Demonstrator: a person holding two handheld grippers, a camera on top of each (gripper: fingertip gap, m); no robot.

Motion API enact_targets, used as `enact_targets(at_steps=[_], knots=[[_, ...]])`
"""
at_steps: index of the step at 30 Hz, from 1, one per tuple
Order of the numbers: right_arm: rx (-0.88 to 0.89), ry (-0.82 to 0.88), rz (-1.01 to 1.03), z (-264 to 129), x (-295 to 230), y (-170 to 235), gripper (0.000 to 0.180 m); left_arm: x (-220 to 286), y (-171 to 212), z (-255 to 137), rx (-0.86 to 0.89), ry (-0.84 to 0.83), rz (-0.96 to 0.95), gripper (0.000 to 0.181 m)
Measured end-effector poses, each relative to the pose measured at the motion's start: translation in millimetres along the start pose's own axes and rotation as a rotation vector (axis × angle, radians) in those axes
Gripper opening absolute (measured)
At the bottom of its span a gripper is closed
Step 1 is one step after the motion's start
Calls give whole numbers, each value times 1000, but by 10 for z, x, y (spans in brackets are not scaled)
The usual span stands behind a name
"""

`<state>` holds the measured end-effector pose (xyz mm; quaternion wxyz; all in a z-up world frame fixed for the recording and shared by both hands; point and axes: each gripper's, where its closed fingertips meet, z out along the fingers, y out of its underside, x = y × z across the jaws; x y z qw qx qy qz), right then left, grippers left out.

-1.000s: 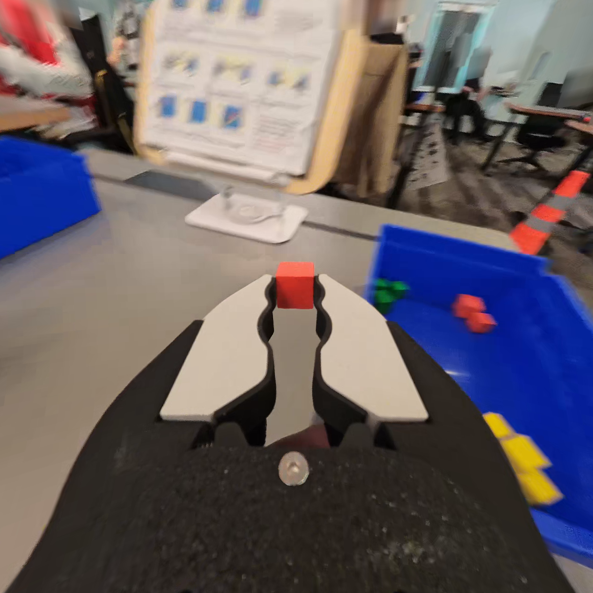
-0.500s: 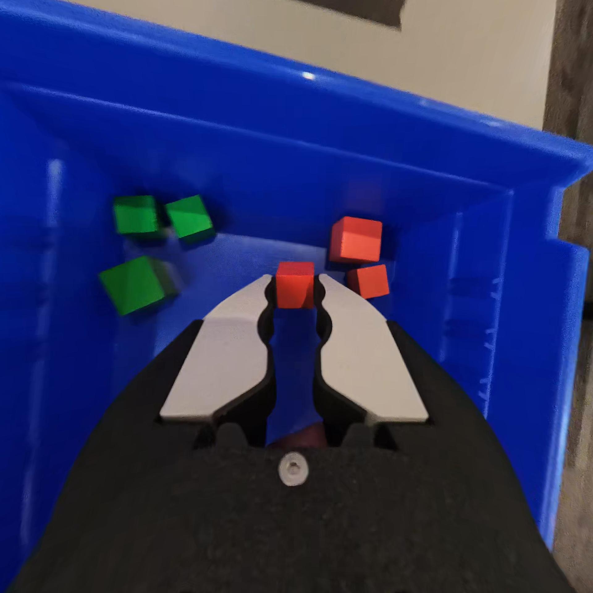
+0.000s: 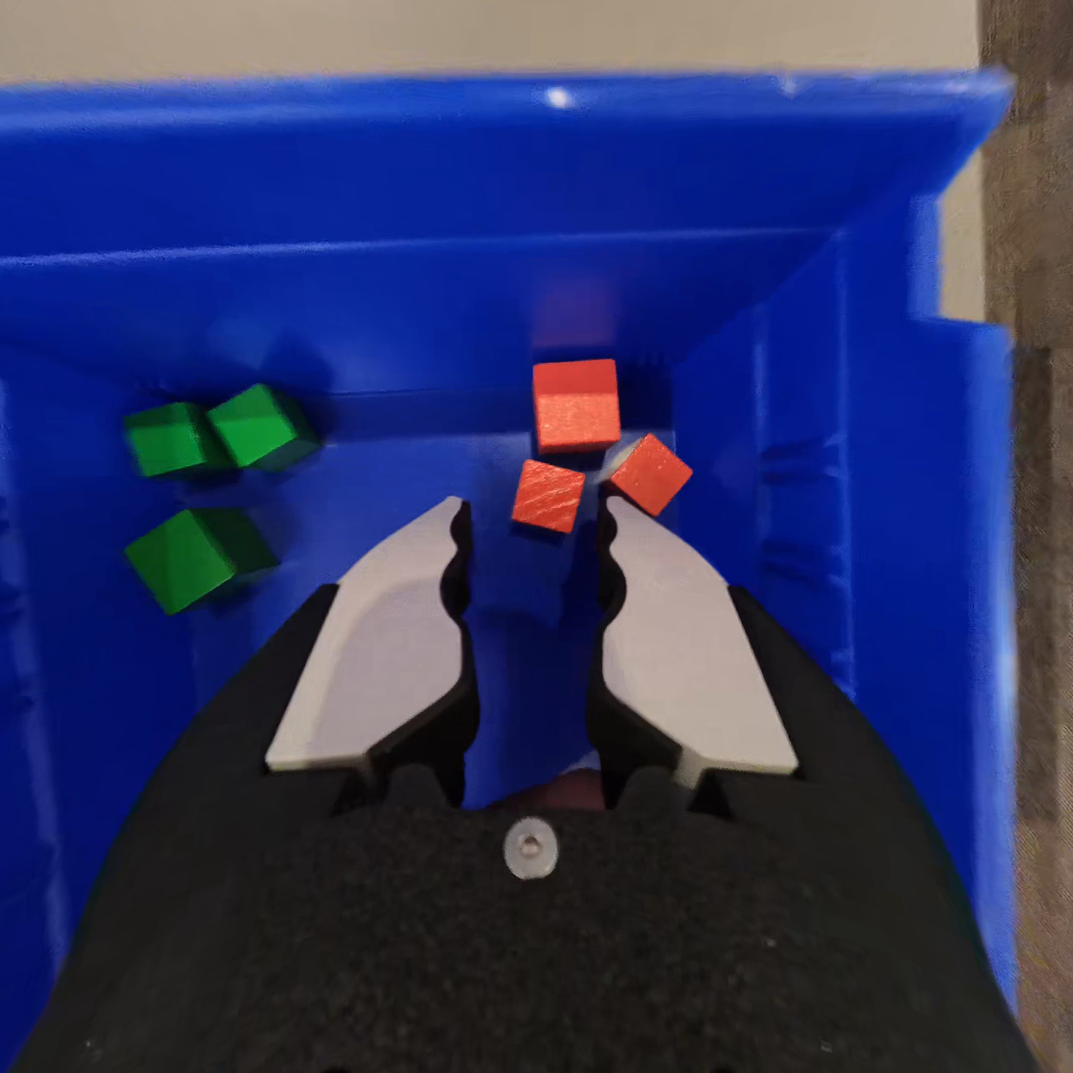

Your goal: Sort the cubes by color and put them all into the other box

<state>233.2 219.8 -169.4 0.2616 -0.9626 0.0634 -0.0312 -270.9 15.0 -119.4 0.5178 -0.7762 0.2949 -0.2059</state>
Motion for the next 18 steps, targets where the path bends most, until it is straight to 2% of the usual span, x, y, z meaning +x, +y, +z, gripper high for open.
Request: enact_targets(at_steps=[2,5,7,9,12,14,16,18], knots=[[145,-30,3,-364,-69,-111,41,-11,-5,-16,5,-2,-12,53],[497,-187,-24,-1305,-537,-94,41,-49,-14,-63,18,-25,-19,54],[683,-310,-79,-1867,-1060,220,39,-72,-27,-107,35,-44,-27,54],[761,-439,-141,-2159,-1674,707,39,-94,-58,-158,66,-64,-37,53],[782,-568,-198,-2200,-2421,1428,37,-110,-79,-232,90,-89,-52,53],[777,-581,-245,-2100,-2720,1787,35,-110,-65,-287,99,-104,-65,53],[811,-488,-281,-2002,-2791,1961,32,-122,-33,-355,112,-130,-75,53],[818,-504,-250,-2047,-2852,2041,32,-155,18,-417,118,-166,-79,52]])
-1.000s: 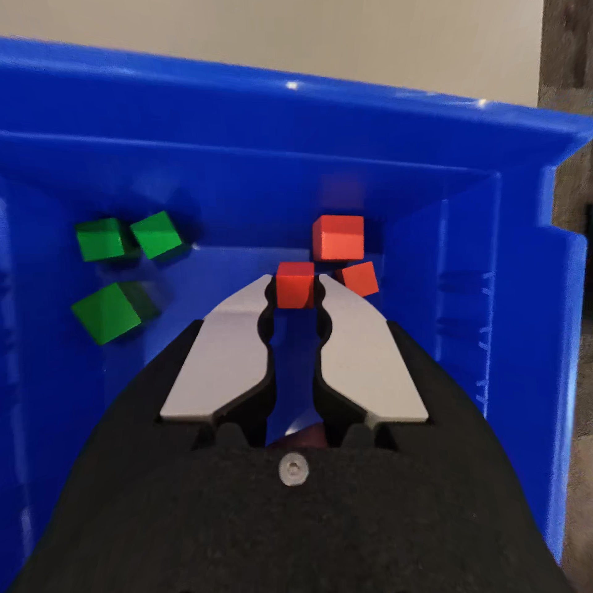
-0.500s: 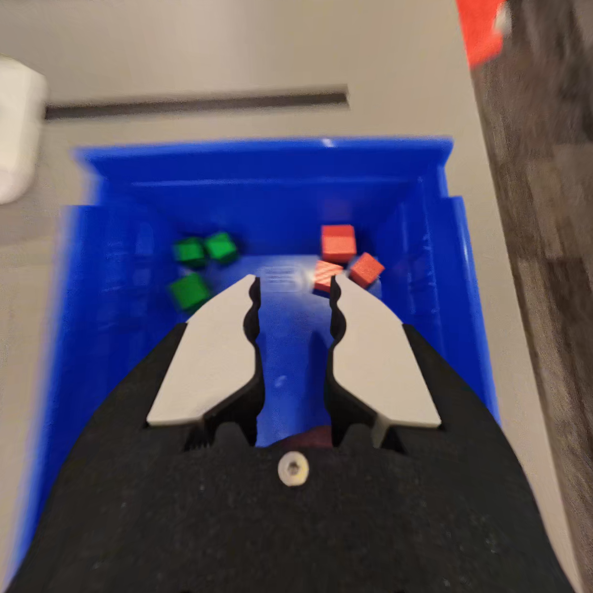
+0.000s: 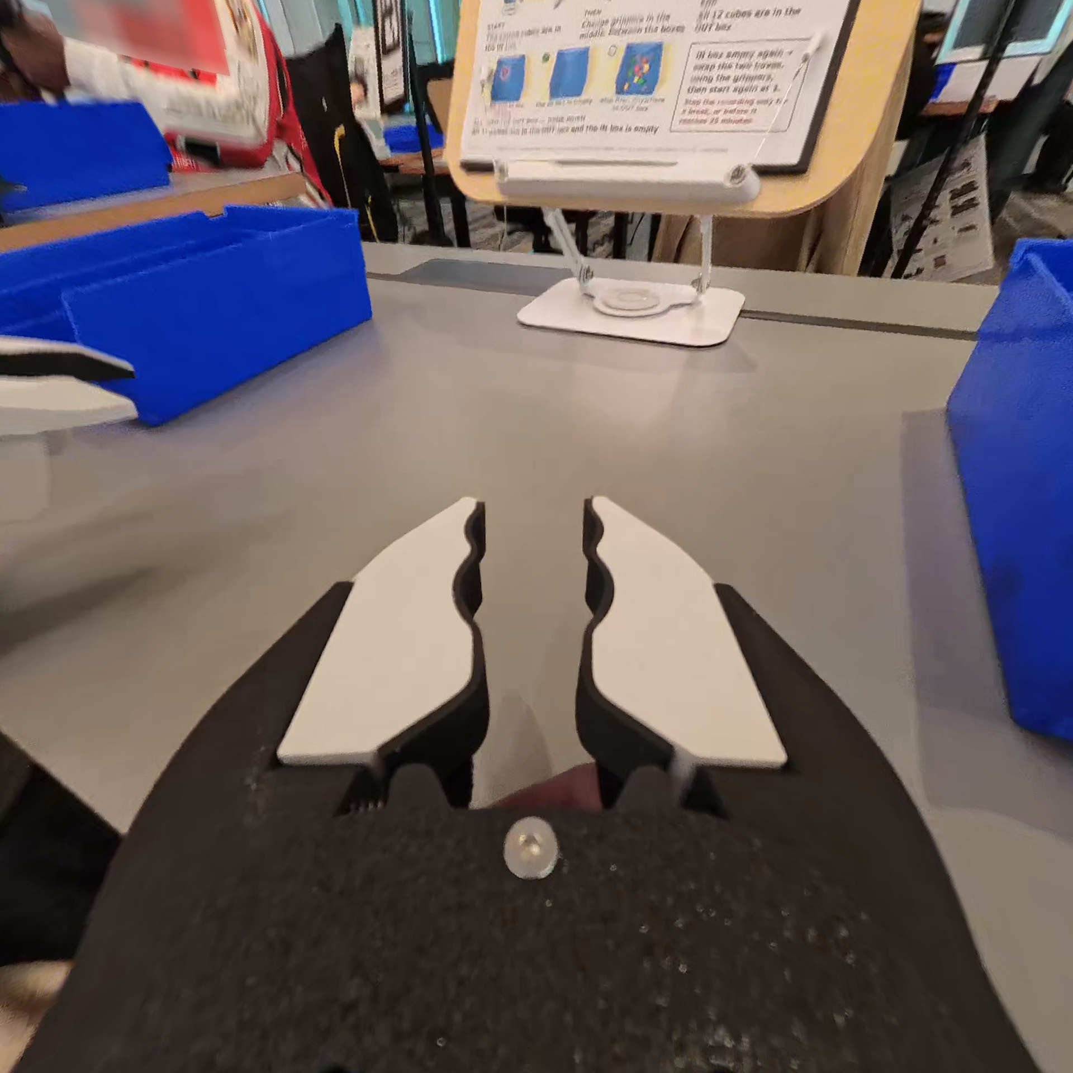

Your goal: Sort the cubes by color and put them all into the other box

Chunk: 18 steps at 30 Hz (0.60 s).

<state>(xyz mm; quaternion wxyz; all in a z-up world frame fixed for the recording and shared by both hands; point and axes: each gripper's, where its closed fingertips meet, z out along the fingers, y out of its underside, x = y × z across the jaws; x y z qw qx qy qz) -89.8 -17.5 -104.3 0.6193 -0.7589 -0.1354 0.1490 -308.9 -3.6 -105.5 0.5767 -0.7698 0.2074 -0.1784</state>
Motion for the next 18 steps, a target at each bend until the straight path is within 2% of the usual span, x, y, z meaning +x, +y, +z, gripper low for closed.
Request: enact_targets(at_steps=[6,15,18], knots=[[19,33,-59,-64,-80,-9,32,-149,103,-86,-16,-65,-9,53],[13,38,-74,-70,-87,-6,37,-164,106,-107,-17,-52,-15,53],[40,172,-103,-159,251,-147,45,-76,97,-102,-23,-19,-18,54]])
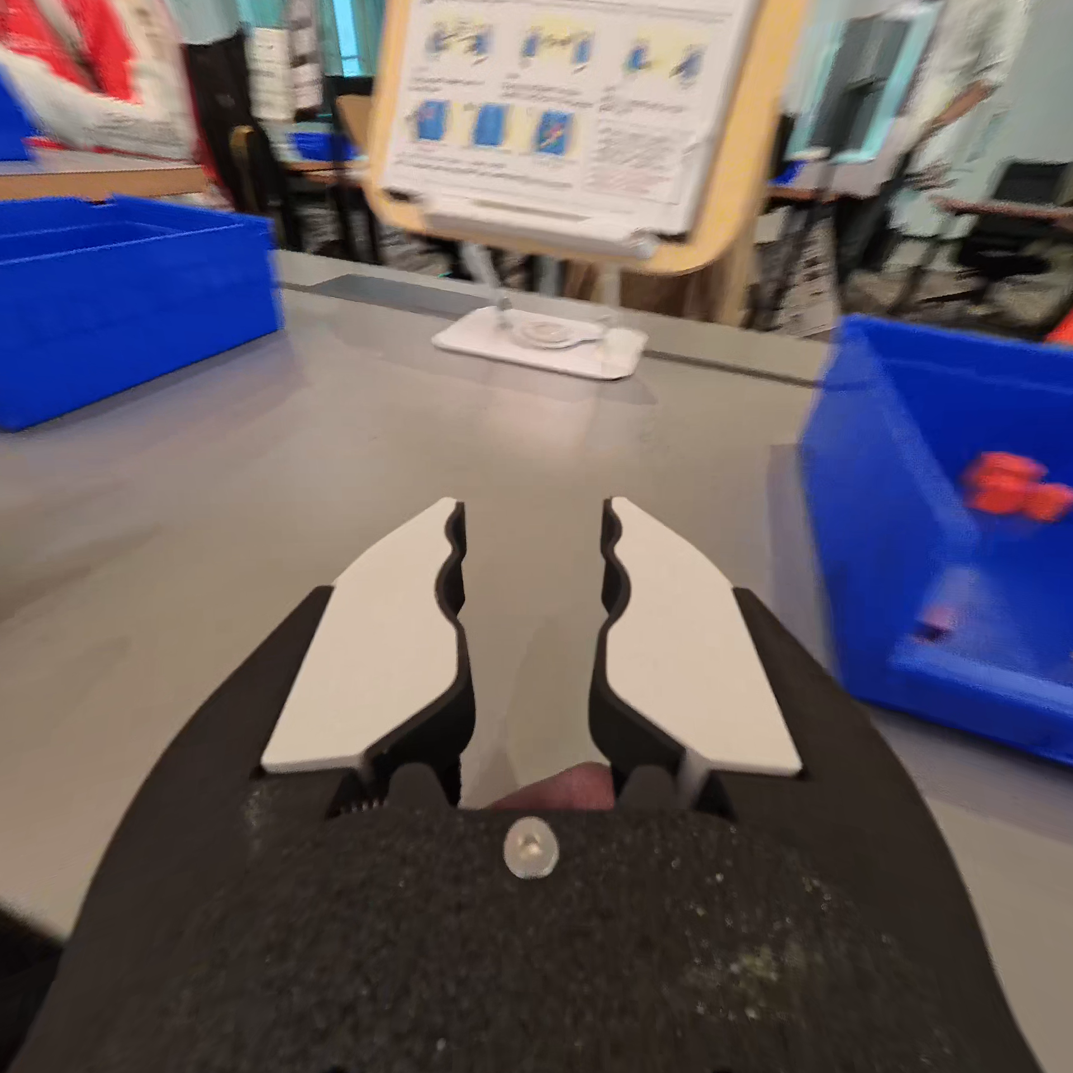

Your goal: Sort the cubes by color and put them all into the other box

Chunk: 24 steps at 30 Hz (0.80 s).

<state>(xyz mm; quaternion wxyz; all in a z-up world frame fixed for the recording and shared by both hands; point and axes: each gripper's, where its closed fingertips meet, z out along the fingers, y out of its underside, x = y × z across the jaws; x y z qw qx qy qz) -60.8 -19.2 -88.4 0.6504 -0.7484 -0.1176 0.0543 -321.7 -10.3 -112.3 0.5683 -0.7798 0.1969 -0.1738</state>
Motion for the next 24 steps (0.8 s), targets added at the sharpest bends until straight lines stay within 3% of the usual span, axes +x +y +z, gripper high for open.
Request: enact_targets(at_steps=[4,7,12,15,19,21,24], knots=[[11,289,145,-192,1081,-87,44,175,67,6,-31,61,47,59],[-124,311,185,-109,1382,147,57,274,98,11,-41,94,76,59],[-225,237,303,179,1234,346,61,368,113,34,-57,127,86,60],[-246,257,270,326,1179,379,66,416,129,55,-67,139,92,60],[-230,122,313,473,905,294,60,613,105,198,-85,181,97,59],[-194,74,329,438,827,199,59,838,-6,372,-91,228,110,60],[-121,140,274,183,1016,44,59,1296,-278,786,-91,285,151,62]])
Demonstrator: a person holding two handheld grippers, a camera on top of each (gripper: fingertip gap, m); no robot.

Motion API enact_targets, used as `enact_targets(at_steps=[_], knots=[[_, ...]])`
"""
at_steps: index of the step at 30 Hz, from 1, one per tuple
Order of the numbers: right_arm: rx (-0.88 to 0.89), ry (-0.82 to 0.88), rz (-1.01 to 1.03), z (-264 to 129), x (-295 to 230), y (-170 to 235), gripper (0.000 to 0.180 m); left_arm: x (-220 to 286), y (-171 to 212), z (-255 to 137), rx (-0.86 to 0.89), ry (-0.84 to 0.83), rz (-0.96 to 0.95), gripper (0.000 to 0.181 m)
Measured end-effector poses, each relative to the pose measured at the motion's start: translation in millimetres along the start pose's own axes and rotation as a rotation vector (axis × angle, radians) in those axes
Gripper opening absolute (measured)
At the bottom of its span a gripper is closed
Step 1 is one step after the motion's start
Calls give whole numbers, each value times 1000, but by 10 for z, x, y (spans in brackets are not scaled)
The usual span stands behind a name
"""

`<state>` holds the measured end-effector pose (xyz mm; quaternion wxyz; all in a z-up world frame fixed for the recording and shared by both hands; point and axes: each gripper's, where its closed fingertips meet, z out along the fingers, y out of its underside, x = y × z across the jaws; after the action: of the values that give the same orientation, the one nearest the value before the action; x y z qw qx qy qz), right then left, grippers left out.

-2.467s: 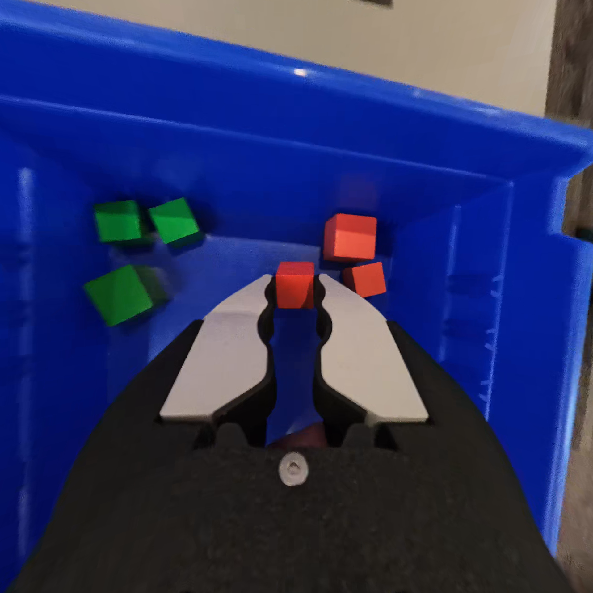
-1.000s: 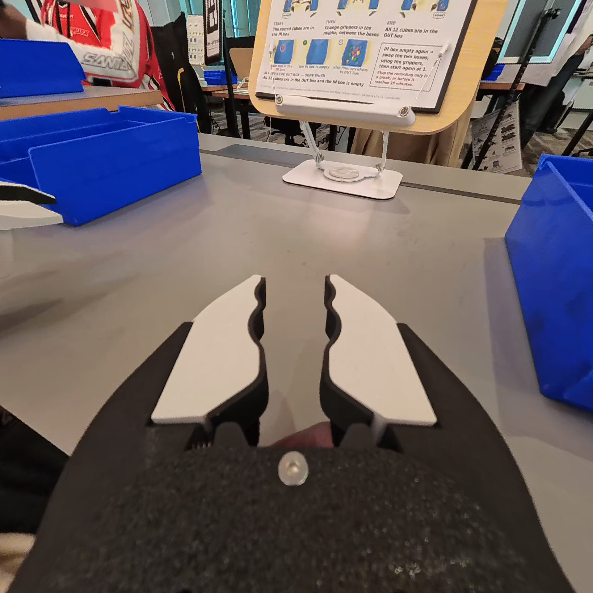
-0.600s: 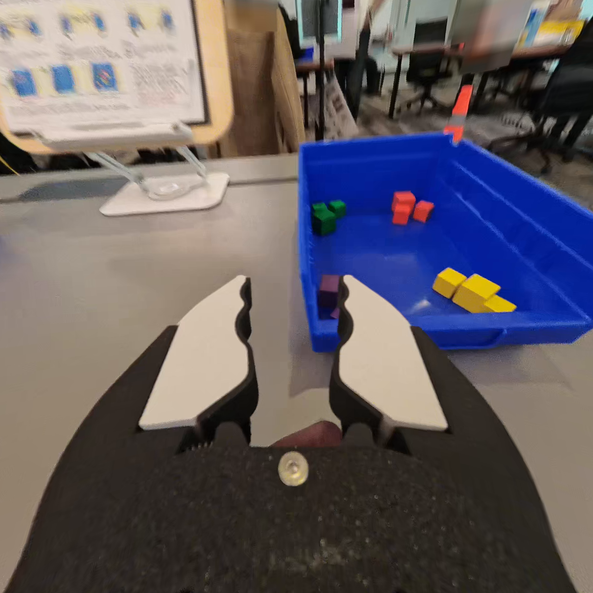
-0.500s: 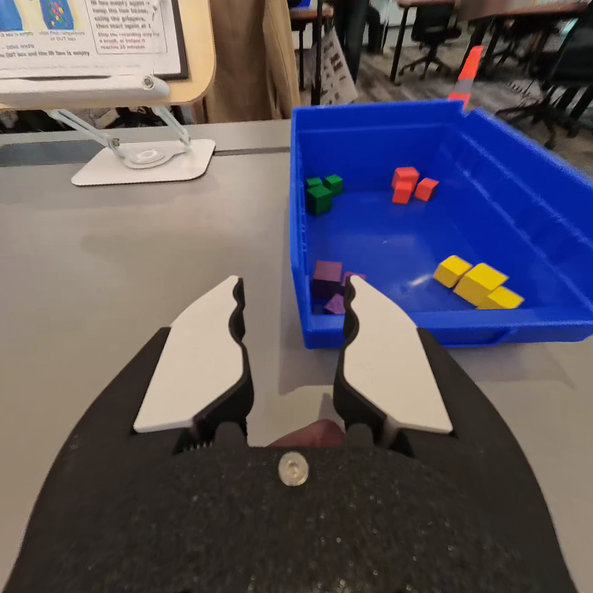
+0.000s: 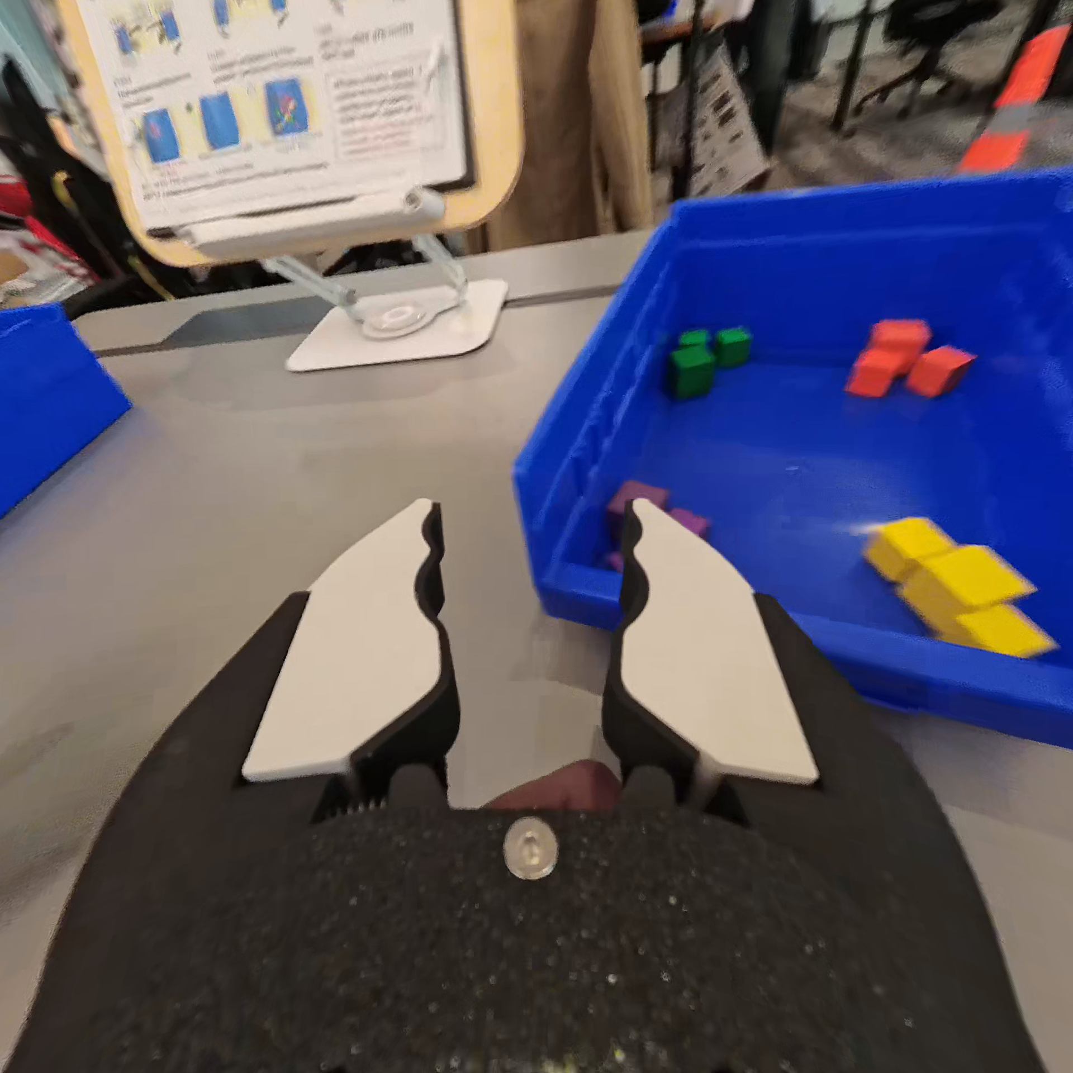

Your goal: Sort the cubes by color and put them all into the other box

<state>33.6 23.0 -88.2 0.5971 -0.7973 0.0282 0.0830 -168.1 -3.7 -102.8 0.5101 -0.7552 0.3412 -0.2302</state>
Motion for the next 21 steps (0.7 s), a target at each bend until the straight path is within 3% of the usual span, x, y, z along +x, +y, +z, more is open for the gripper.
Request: enact_targets(at_steps=[4,8,13,15,18,21], knots=[[87,272,-62,-368,776,-151,57,426,-449,846,4,48,-41,64],[86,449,-39,-632,1463,-88,57,659,-644,1571,-4,-60,-19,72],[34,452,91,-610,1879,134,56,1029,-669,2146,-46,-11,-137,72],[4,439,99,-515,1954,178,57,1012,-688,2251,-52,-56,-160,62],[-11,427,107,-369,2027,174,56,895,-683,2258,-60,-112,-221,25],[-12,337,106,-175,1948,109,55,731,-667,2152,-62,-206,-197,7]])
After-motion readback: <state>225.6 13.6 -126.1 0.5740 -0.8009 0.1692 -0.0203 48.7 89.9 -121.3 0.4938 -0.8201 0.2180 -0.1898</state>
